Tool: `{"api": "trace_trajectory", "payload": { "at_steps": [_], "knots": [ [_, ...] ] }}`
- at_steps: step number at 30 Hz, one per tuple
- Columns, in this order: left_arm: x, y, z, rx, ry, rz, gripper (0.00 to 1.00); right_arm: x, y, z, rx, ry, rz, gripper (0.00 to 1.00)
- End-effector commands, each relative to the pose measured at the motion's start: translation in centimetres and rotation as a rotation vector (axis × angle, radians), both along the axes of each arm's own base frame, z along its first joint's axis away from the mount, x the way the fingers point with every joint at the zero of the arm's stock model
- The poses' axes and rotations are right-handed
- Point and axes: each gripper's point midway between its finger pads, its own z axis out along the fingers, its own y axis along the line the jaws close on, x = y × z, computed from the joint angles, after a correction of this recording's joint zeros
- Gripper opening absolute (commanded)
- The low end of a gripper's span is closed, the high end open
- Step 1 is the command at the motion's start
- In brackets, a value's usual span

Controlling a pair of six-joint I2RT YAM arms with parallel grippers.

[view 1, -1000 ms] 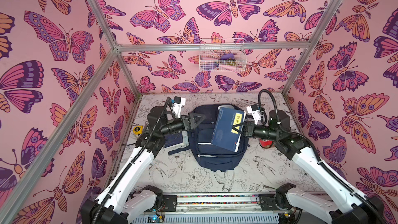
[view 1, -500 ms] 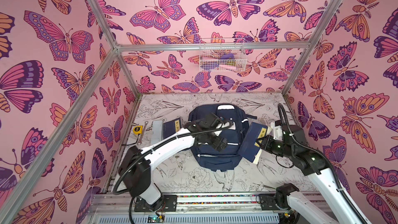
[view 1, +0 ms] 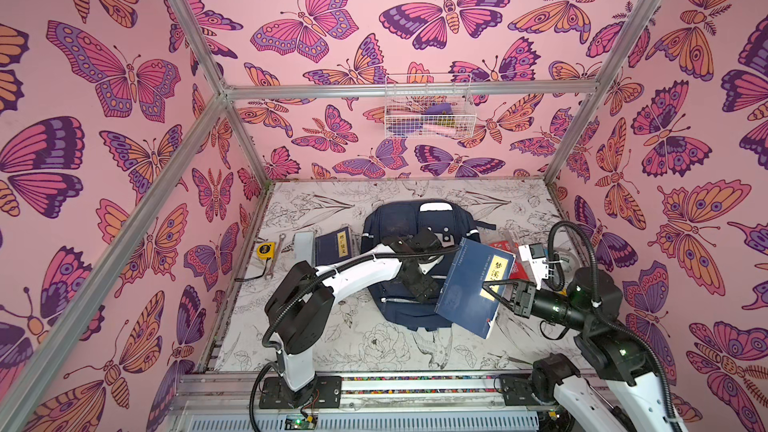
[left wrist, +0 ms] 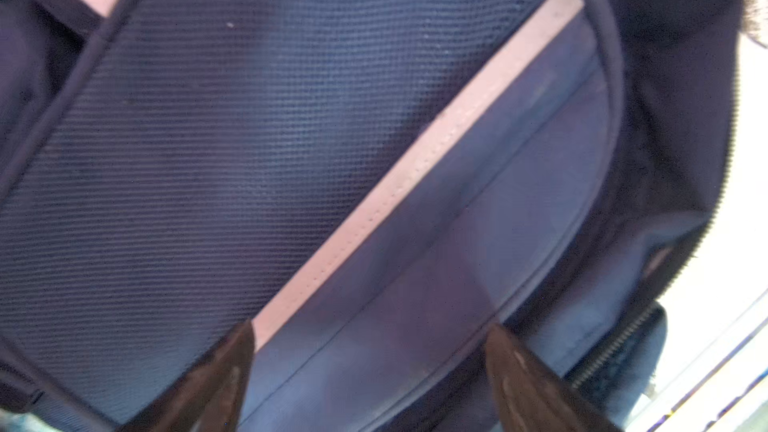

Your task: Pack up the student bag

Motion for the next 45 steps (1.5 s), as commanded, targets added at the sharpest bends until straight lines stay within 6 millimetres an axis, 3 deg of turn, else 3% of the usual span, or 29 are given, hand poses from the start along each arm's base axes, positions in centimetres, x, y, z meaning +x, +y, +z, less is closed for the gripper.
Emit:
{"api": "trace_trajectory", "payload": {
  "at_steps": [1,4,6,9,13,14,16,20,22,29,33,40,45],
  "knots": [
    [1.5,0.7,-1.9,0.075,-0.047,0.031,0.78,-0.5,0.1,2.3,0.000,-0.098,0.032,0.00],
    [2.5,0.2,-2.0,0.068,-0.075,0.052,0.59,0.0,-0.9,1.4,-0.077,-0.076,-0.041,0.00],
    [3.2,-0.3,-1.2,0.046,-0.102,0.073,0.39,1.1,-2.3,-0.1,-0.164,-0.026,-0.136,0.00],
    [3.8,-1.1,0.4,-0.015,-0.137,0.083,0.19,2.5,-4.9,-2.7,-0.306,0.077,-0.288,0.00],
    [4.2,-1.9,2.5,-0.079,-0.170,0.087,0.01,3.4,-7.6,-5.2,-0.447,0.193,-0.425,0.00],
    [4.2,-2.0,2.9,-0.091,-0.172,0.081,0.01,3.4,-8.1,-5.7,-0.478,0.218,-0.446,0.00],
    [3.4,-2.2,3.4,-0.113,-0.155,0.053,0.17,3.5,-9.2,-6.5,-0.531,0.255,-0.493,0.00],
    [0.5,-1.6,3.1,-0.119,-0.057,0.001,0.69,3.2,-11.6,-7.3,-0.617,0.314,-0.604,0.00],
    [-0.3,-1.5,2.3,-0.101,-0.039,-0.023,0.78,3.3,-12.0,-7.7,-0.628,0.339,-0.629,0.00],
    [-0.7,-3.2,-0.2,-0.005,-0.045,-0.080,0.92,3.5,-12.0,-8.5,-0.631,0.374,-0.642,0.00],
    [-1.0,-2.9,-0.9,0.067,-0.052,-0.099,0.90,3.3,-11.9,-8.4,-0.613,0.366,-0.640,0.00],
    [-2.4,-0.5,1.7,0.009,-0.067,-0.042,0.90,3.4,-11.7,-8.6,-0.599,0.350,-0.635,0.00],
    [-1.6,-2.5,3.1,-0.048,-0.064,-0.029,0.92,4.0,-11.6,-8.9,-0.584,0.330,-0.643,0.00]
  ]
}}
